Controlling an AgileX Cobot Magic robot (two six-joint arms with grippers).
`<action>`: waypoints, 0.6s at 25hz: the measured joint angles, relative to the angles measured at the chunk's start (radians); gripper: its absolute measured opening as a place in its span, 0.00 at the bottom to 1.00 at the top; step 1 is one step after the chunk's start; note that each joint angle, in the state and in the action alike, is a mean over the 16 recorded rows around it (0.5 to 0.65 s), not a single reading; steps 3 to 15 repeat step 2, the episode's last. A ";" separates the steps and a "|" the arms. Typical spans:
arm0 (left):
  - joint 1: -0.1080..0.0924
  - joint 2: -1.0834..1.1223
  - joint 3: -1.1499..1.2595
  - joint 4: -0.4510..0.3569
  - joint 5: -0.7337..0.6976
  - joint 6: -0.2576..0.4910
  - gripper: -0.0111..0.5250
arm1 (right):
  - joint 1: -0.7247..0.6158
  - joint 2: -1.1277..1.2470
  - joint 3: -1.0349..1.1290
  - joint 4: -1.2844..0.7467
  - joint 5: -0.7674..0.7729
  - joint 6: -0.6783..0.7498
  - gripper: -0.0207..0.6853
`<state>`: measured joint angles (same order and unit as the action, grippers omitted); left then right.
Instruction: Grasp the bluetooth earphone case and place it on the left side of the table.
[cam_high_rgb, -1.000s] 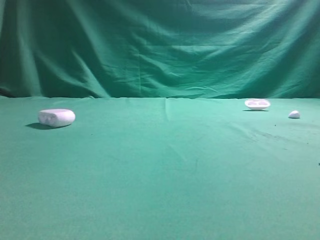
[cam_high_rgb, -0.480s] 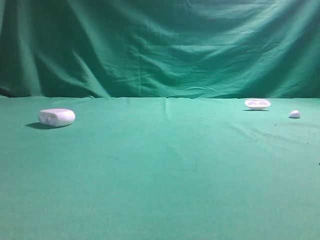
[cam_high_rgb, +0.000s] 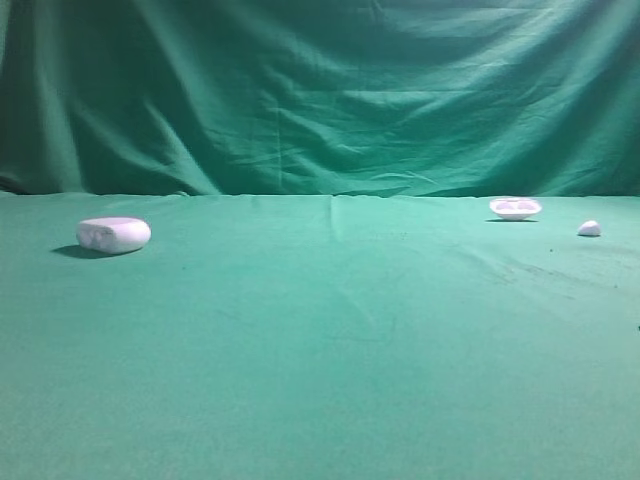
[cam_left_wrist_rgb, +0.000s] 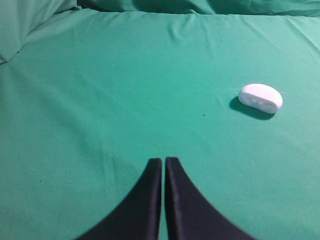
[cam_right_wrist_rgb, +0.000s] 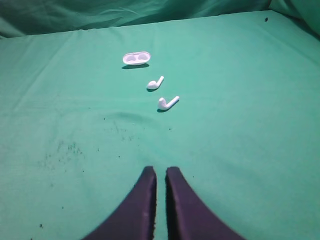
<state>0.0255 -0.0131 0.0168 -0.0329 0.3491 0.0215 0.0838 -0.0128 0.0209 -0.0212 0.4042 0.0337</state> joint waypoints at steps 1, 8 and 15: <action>0.000 0.000 0.000 0.000 0.000 0.000 0.02 | 0.000 0.000 0.000 0.000 0.000 0.000 0.03; 0.000 0.000 0.000 0.000 0.000 0.000 0.02 | 0.000 0.000 0.000 0.000 0.000 0.000 0.03; 0.000 0.000 0.000 0.000 0.000 0.000 0.02 | 0.000 0.000 0.000 0.000 0.000 0.000 0.03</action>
